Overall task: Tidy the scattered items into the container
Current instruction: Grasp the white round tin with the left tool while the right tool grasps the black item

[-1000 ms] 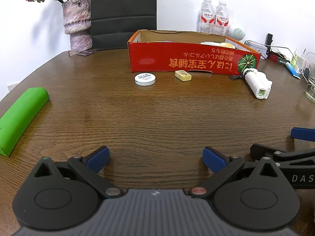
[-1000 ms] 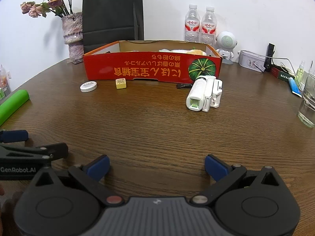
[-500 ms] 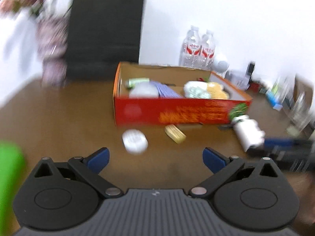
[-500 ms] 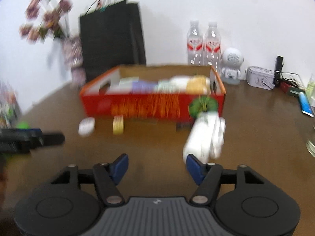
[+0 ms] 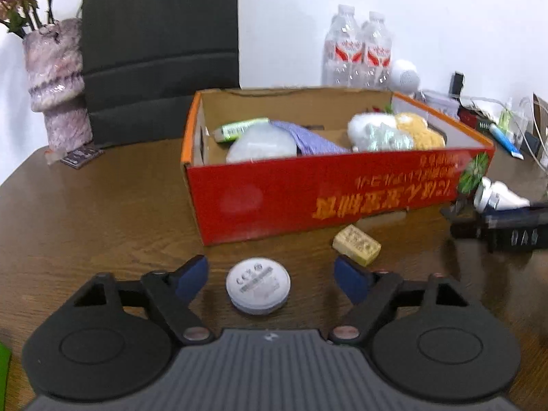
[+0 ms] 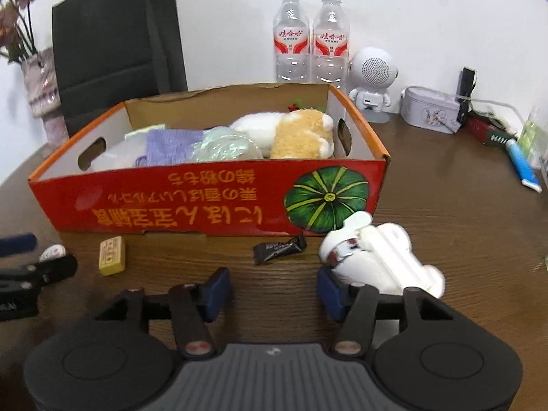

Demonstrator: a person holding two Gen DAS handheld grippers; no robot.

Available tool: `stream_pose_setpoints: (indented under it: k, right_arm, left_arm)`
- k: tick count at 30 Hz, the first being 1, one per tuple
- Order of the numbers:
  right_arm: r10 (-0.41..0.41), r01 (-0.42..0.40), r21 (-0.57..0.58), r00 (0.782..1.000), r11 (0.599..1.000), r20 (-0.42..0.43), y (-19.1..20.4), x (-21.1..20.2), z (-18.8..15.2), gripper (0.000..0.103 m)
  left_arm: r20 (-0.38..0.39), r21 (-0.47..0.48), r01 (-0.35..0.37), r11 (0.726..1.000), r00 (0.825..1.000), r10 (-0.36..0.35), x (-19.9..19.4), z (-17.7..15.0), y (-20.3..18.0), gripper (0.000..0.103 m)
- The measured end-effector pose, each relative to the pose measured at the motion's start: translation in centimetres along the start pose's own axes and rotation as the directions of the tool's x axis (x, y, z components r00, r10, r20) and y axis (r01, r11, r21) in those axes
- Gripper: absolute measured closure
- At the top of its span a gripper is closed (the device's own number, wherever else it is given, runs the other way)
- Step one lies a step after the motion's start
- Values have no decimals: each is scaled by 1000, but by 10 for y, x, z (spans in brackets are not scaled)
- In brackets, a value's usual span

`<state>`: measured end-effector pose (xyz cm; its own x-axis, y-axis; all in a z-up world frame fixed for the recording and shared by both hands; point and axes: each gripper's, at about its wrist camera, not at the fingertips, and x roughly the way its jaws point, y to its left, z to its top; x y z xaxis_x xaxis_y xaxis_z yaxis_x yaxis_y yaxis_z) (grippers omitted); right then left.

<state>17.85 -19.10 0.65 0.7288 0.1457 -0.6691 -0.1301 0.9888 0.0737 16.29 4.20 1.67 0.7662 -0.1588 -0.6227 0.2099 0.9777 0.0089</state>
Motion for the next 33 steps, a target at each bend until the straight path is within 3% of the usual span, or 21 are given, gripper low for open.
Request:
stream_pose_setpoints:
  k: [4, 5, 6, 8, 14, 15, 21, 23, 27, 31, 33]
  right_arm:
    - [53, -53, 18, 998, 998, 16, -9, 10, 9, 45]
    - [59, -59, 16, 998, 998, 21, -9, 13, 11, 48]
    - [50, -50, 6, 998, 999, 25, -7, 15, 12, 61]
    - [17, -16, -34, 999, 999, 35, -2, 16, 11, 75]
    - [41, -32, -110, 996, 993, 79, 7, 16, 5, 80]
    - [48, -38, -119, 996, 992, 78, 9, 15, 4, 88]
    - [89, -76, -175, 994, 982, 67, 22, -24, -22, 94]
    - [117, -102, -187, 991, 977, 70, 25, -47, -38, 99]
    - [157, -140, -189, 984, 972, 80, 23, -91, -66, 99]
    - [138, -122, -155, 985, 980, 100, 10, -110, -68, 99]
    - [137, -119, -138, 982, 983, 133, 1, -123, -56, 99]
  left_arm:
    - [13, 21, 8, 1000, 1000, -8, -3, -2, -3, 63]
    - [16, 24, 10, 1000, 1000, -11, -3, -3, -4, 63]
    - [18, 26, 8, 1000, 1000, -8, -4, -3, -4, 63]
    - [19, 16, 8, 1000, 1000, -9, -4, -3, -3, 63]
    - [60, -13, -24, 1000, 998, 25, -15, -7, -3, 63]
    - [73, -9, -34, 999, 997, 34, -20, -9, -6, 63]
    - [102, -72, -50, 996, 993, 57, -71, -34, -35, 63]
    - [126, -119, -26, 993, 991, 41, -94, -48, -45, 63]
    - [150, -154, 43, 987, 988, -20, -115, -60, -60, 63]
    - [157, -127, 51, 991, 987, -31, -117, -47, -66, 63]
    - [183, -126, 100, 987, 980, -76, -123, -30, -63, 63]
